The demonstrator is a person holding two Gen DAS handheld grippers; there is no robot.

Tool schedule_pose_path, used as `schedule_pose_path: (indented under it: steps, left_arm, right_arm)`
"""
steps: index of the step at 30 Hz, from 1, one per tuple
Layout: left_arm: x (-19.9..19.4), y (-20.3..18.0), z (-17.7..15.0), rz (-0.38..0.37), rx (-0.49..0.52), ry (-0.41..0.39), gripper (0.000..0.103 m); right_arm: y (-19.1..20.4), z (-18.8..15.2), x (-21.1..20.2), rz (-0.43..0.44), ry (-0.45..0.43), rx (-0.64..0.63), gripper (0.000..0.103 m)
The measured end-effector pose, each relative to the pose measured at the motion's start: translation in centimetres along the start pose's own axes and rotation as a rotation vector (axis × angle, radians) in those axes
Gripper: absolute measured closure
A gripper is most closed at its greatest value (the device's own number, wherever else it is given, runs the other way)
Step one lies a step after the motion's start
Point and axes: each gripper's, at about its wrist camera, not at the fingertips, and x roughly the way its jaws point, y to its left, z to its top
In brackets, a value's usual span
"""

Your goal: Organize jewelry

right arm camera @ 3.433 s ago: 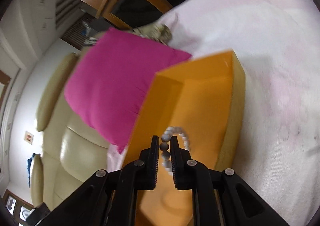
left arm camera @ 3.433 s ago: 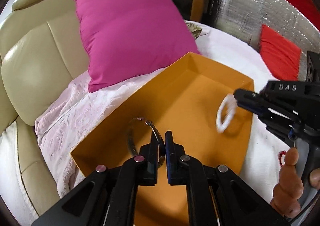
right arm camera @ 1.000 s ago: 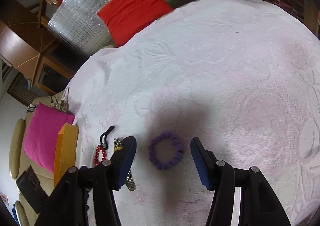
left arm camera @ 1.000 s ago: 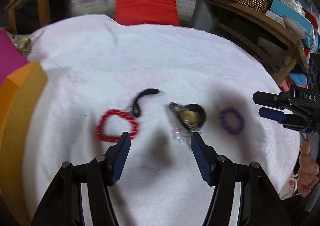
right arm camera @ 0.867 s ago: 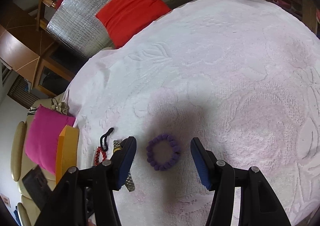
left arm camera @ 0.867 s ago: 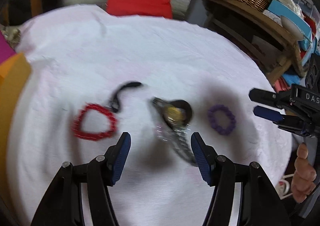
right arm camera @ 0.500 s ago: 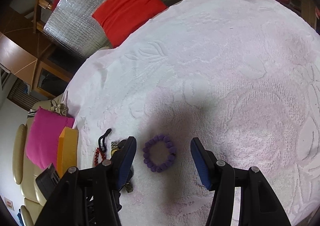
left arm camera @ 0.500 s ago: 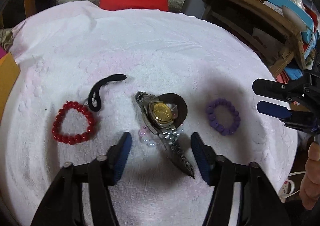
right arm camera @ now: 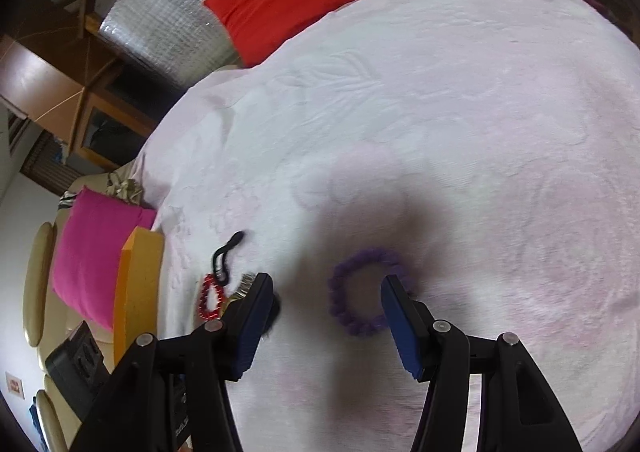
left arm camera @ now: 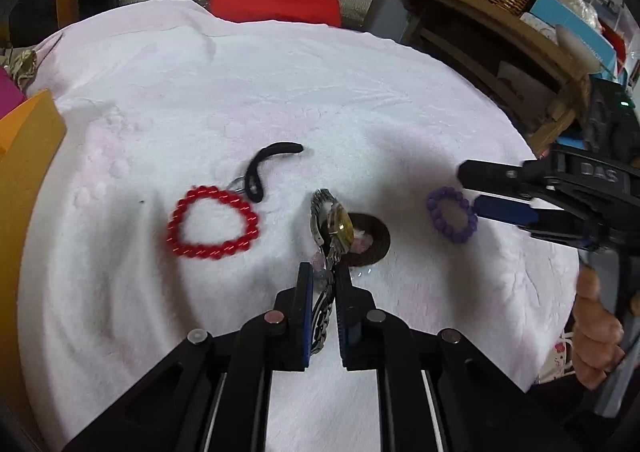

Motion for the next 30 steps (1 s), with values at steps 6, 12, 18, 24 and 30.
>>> schedule_pose_path:
  steps: [6, 12, 18, 24, 30]
  left_arm:
    - [-3.2, 2.9, 0.4, -0.096, -0.037, -0.093, 0.096]
    - [-4.8, 5.4, 0.5, 0.000, -0.060, -0.137, 0.096]
    - [-2.7, 3.9, -0.7, -0.034, -0.002, 0.003, 0.089]
    - [-2.0, 3.4, -1.9, 0.034, 0.032, 0.056, 0.055]
    - [-2.7, 5.6, -2.1, 0.072, -0.008, 0.050, 0.055]
  right_arm:
    - [1.8, -0.8, 1.4, -0.002, 0.032, -0.041, 0.043]
    - [1.7, -1.0, 2.1, 0.015, 0.047, -0.019, 0.043]
    - [1.7, -1.1, 2.5, 0.055, 0.069, 0.001, 0.043]
    - [2.9, -1.5, 3.3, 0.134, 0.110, 0.024, 0.043]
    - [3.1, -1.1, 2.2, 0.039, 0.030, 0.005, 0.043]
